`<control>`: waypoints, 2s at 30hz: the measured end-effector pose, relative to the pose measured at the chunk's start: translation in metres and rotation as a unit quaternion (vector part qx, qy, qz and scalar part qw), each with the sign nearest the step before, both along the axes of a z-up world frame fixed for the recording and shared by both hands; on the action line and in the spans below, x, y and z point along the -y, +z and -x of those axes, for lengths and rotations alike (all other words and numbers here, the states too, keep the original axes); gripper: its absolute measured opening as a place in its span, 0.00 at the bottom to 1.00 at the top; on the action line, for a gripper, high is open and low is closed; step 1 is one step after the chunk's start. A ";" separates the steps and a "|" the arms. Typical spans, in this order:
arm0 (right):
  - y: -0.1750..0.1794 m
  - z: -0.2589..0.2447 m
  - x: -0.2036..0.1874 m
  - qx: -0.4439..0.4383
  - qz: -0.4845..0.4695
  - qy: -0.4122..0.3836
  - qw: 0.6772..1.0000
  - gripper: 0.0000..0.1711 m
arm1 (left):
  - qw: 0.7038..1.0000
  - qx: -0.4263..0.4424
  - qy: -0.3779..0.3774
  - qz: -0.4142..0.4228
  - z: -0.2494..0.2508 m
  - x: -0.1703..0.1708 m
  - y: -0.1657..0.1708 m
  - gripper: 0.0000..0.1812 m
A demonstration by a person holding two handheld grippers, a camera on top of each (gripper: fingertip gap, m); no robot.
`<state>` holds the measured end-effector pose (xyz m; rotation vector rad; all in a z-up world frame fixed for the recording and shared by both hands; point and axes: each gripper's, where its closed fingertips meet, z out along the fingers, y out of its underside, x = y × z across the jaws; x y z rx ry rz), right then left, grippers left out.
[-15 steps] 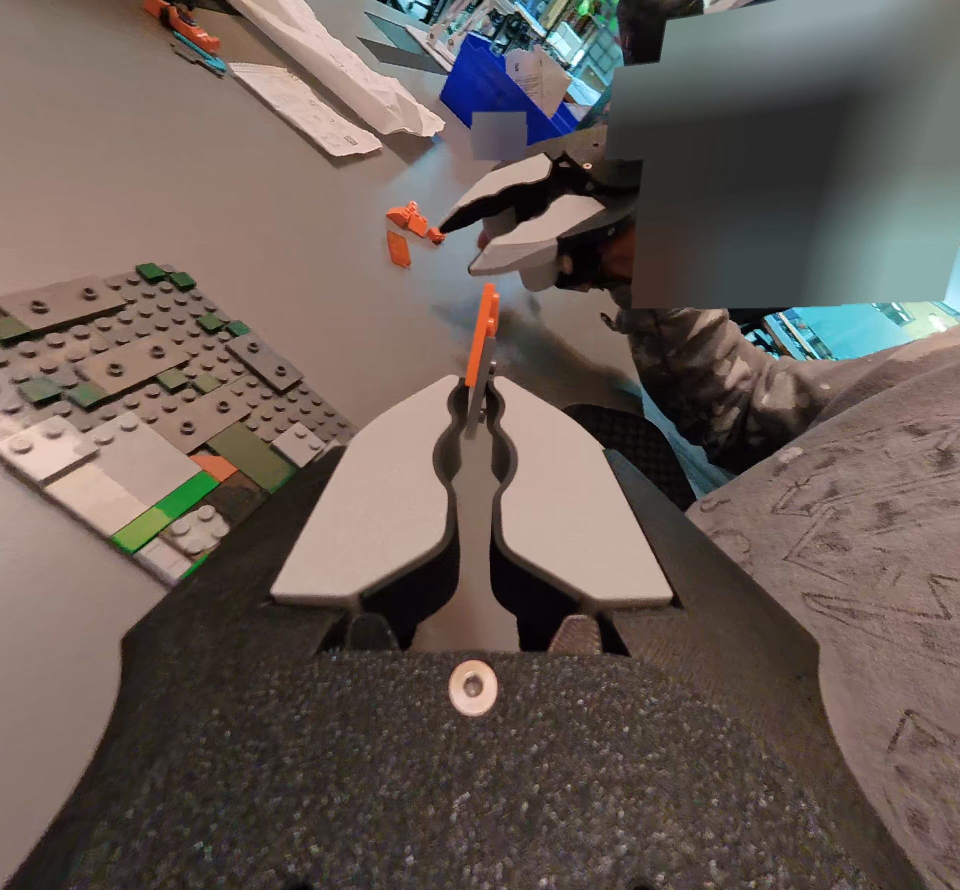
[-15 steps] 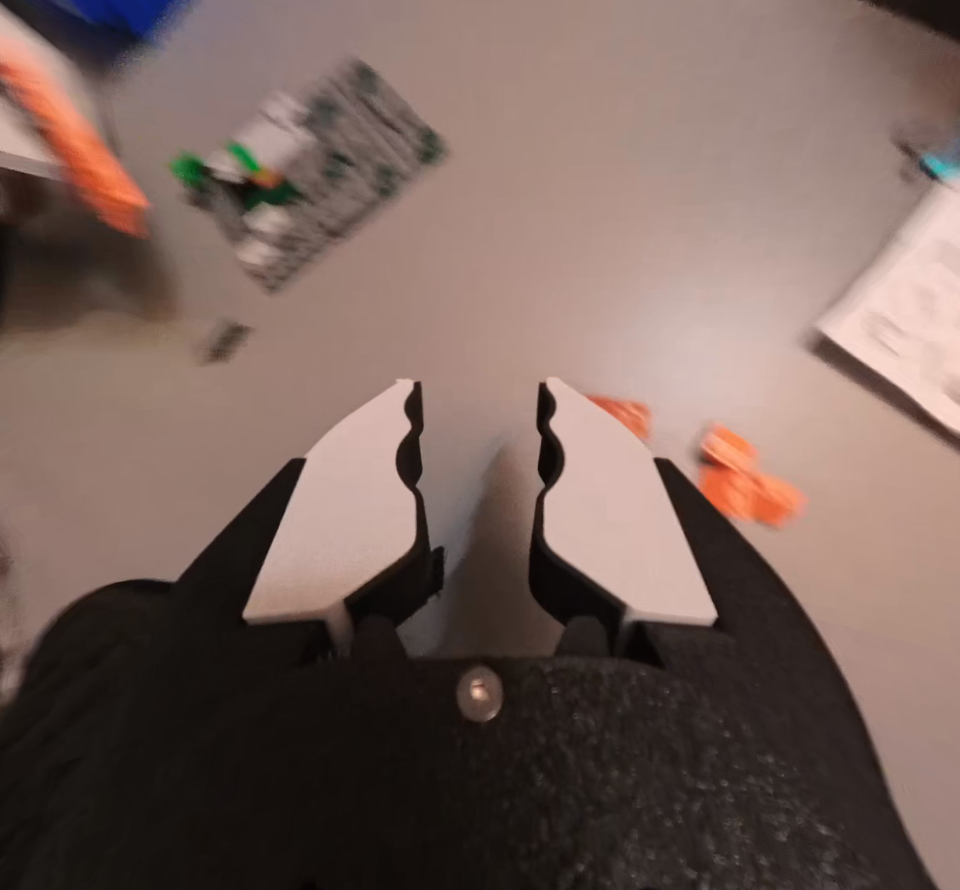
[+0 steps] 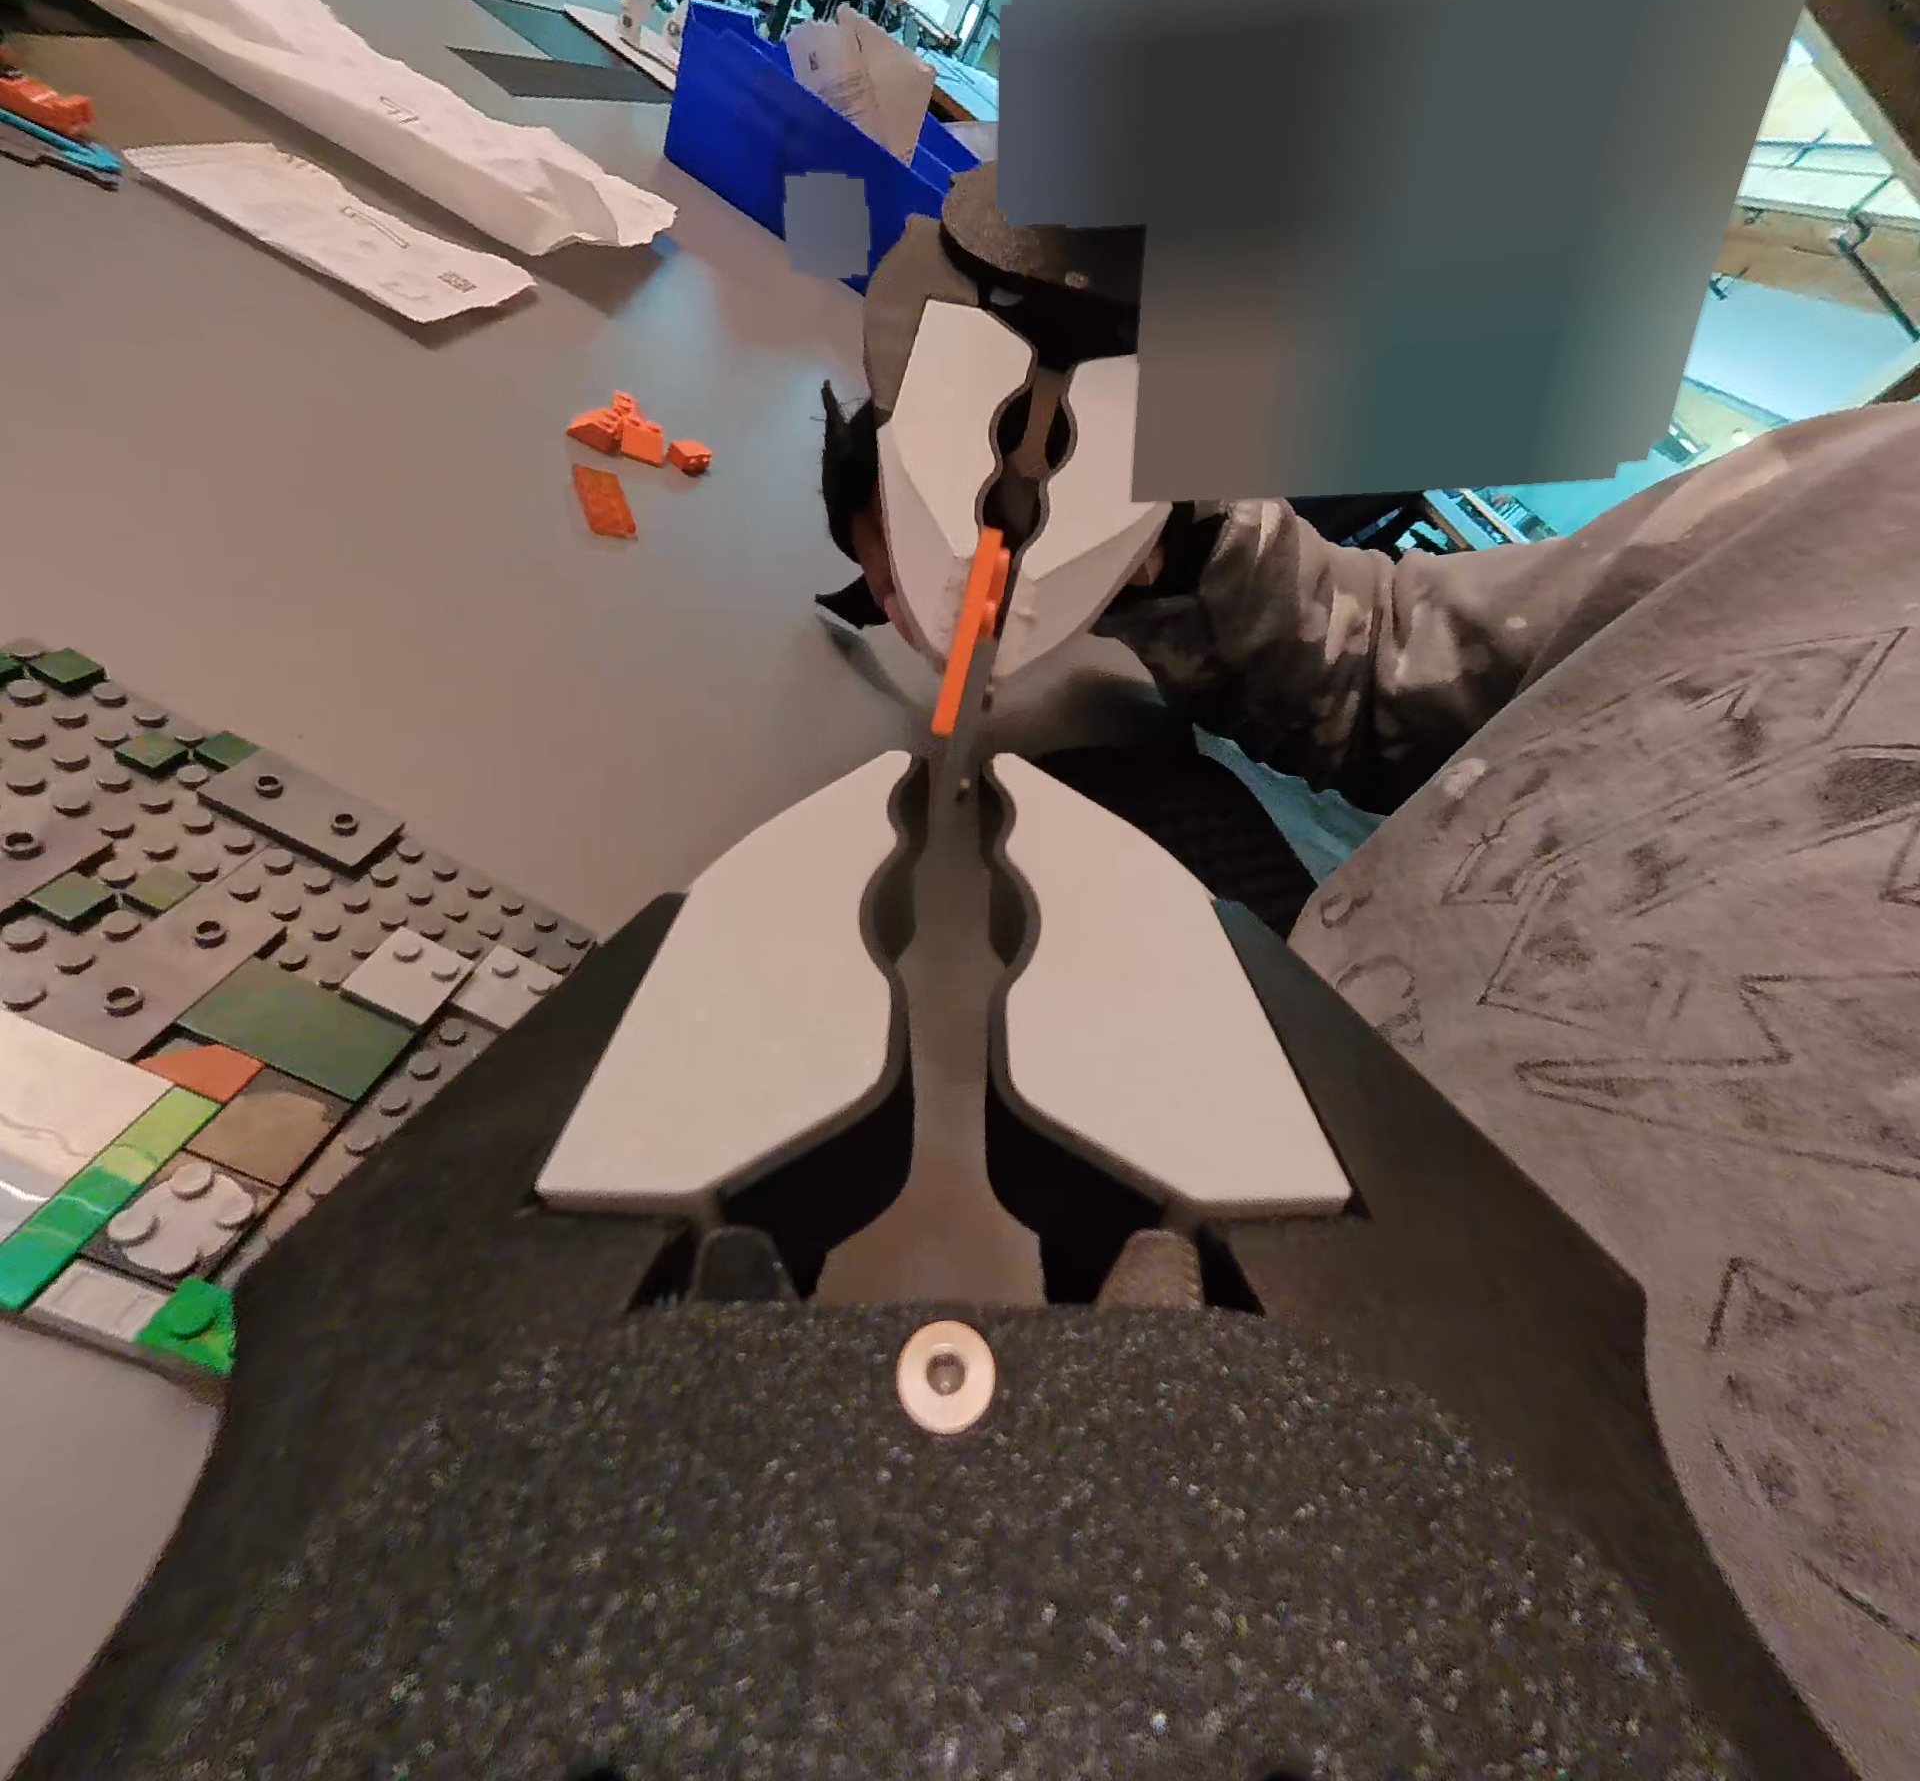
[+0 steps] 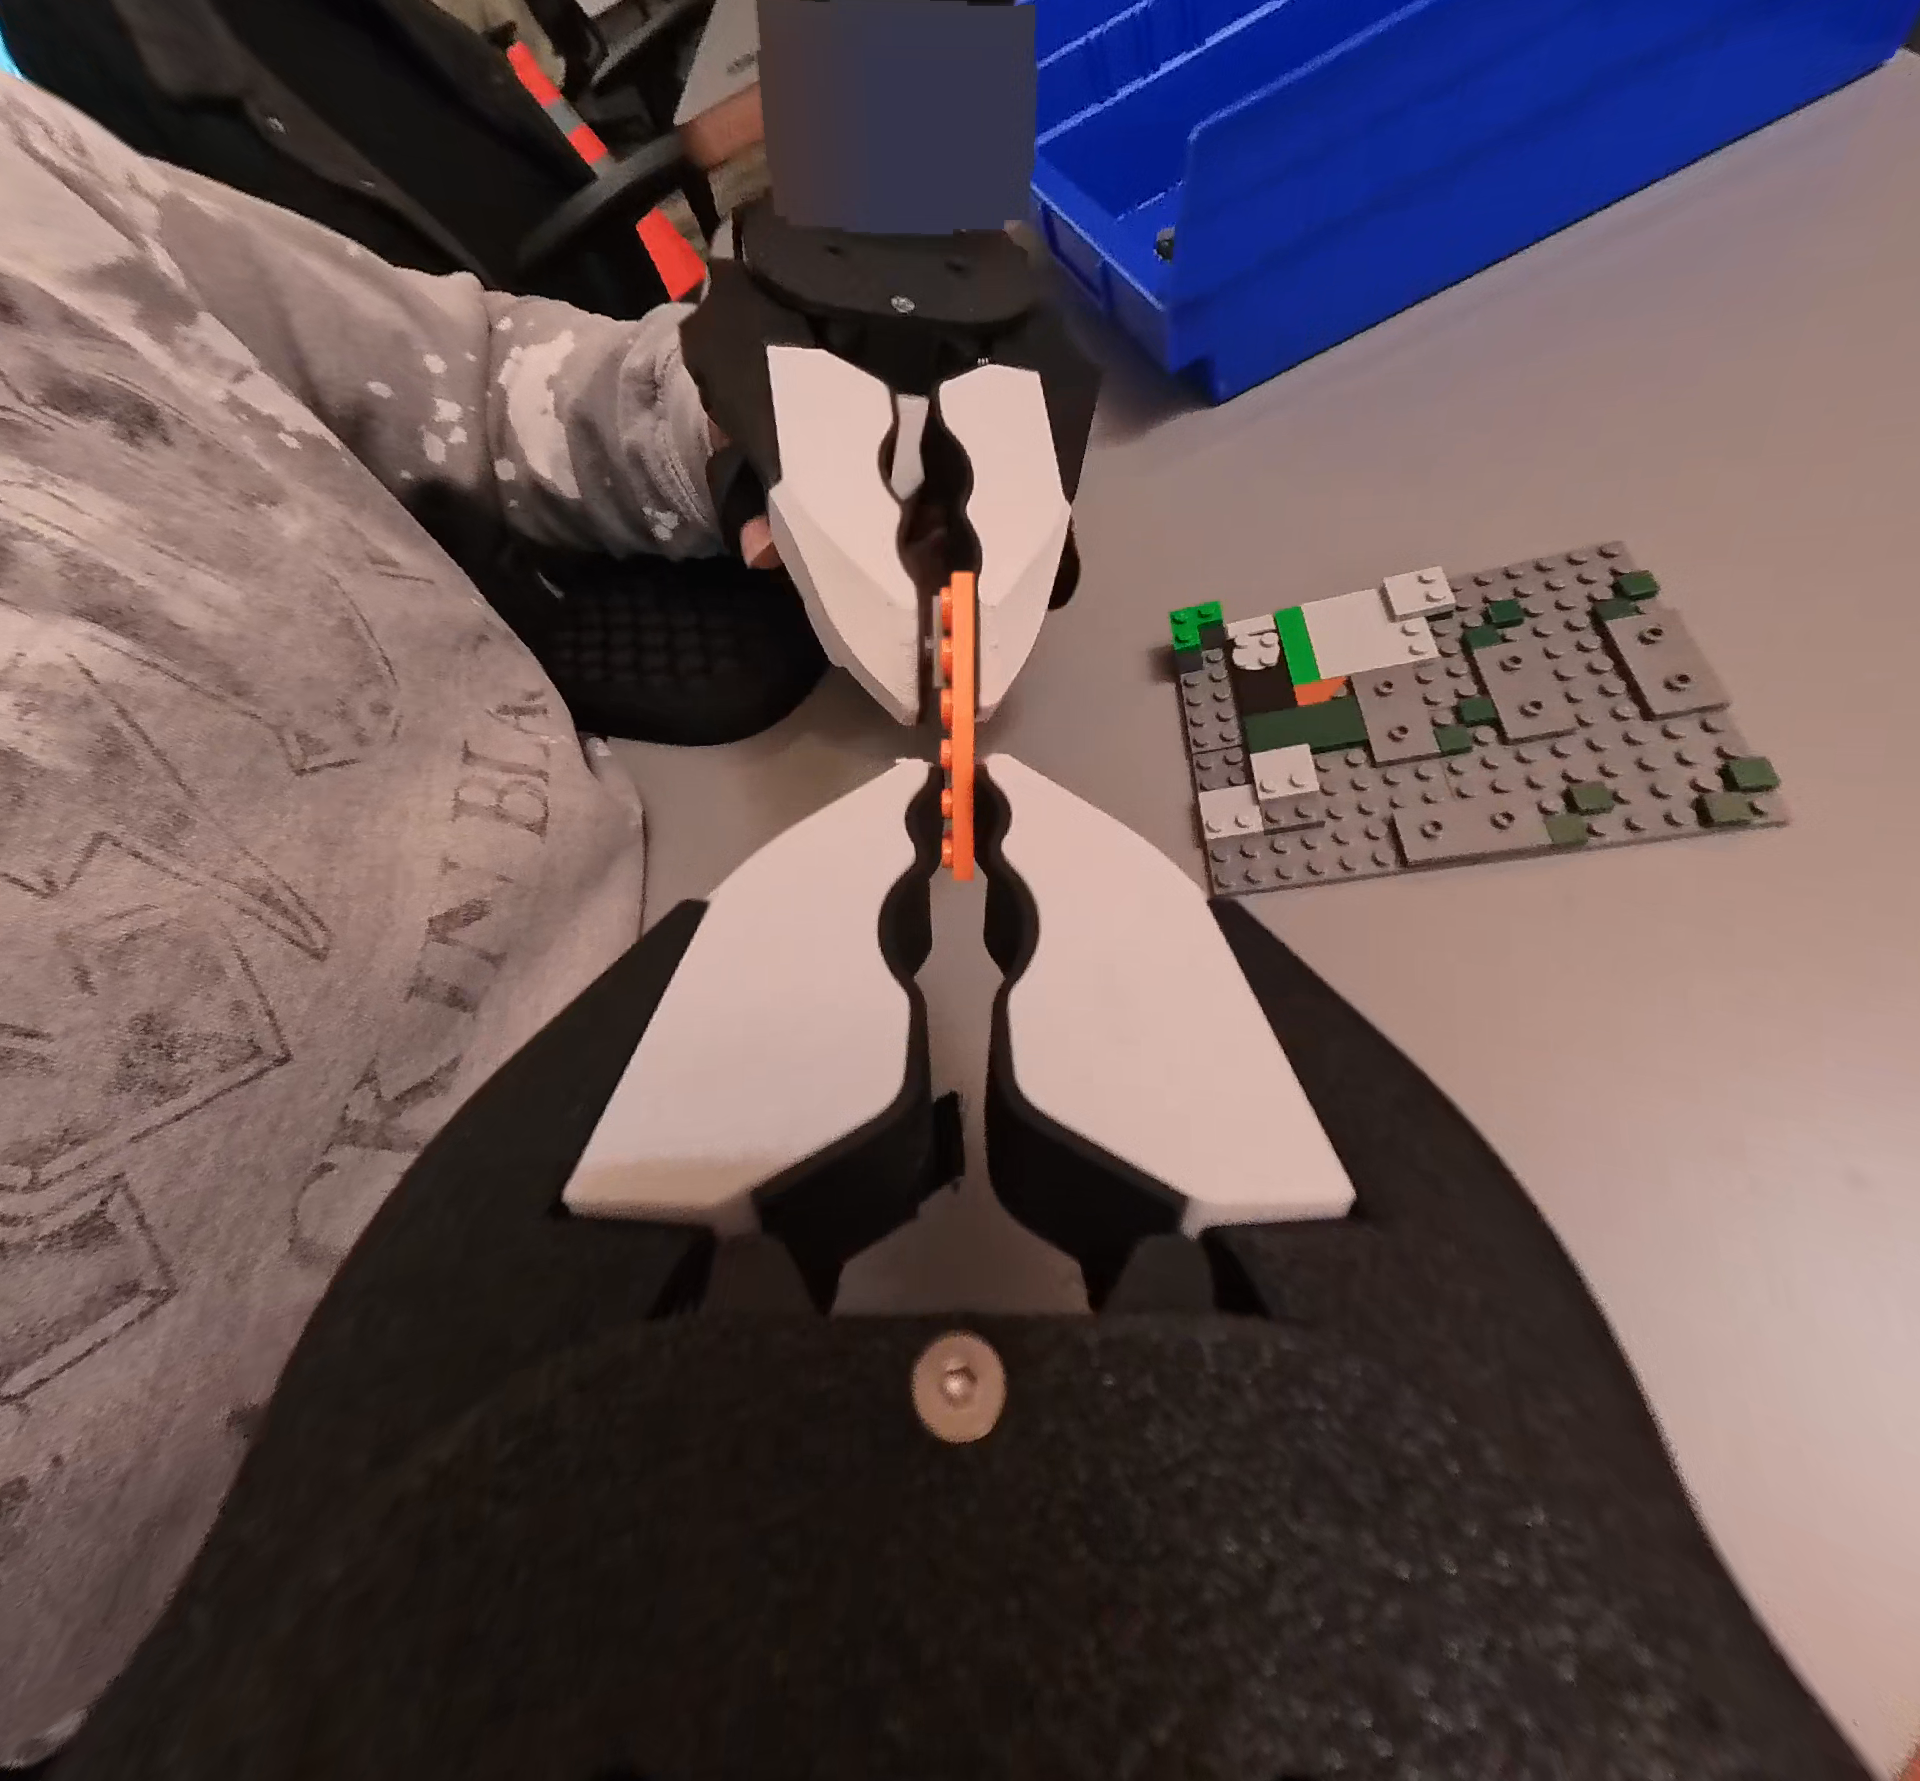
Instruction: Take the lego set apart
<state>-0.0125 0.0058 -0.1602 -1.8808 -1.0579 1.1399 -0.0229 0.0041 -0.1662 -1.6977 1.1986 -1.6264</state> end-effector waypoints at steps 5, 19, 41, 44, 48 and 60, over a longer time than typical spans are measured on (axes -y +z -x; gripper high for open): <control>-0.002 -0.007 0.002 0.002 0.002 -0.014 1.000 0.03 | 1.000 -0.016 -0.005 -0.014 0.000 0.002 -0.005 0.03; -0.032 -0.035 -0.020 0.136 -0.101 -0.081 0.982 0.03 | 0.997 0.017 -0.073 0.024 0.006 0.023 0.006 0.02; -0.064 -0.226 -0.062 0.327 -0.031 -0.288 0.899 0.12 | 0.997 -0.070 -0.033 -0.028 0.003 0.009 -0.030 0.02; -0.057 -0.184 -0.046 0.284 -0.051 -0.240 0.927 0.15 | 0.996 -0.079 -0.027 -0.038 0.003 0.007 -0.034 0.02; -0.030 -0.087 -0.007 0.129 -0.058 -0.112 0.984 0.17 | 0.995 -0.084 -0.028 -0.046 0.002 0.009 -0.036 0.02; -0.029 0.010 0.017 0.017 -0.013 0.000 1.000 0.03 | 0.993 -0.092 -0.051 -0.056 -0.002 0.024 -0.041 0.02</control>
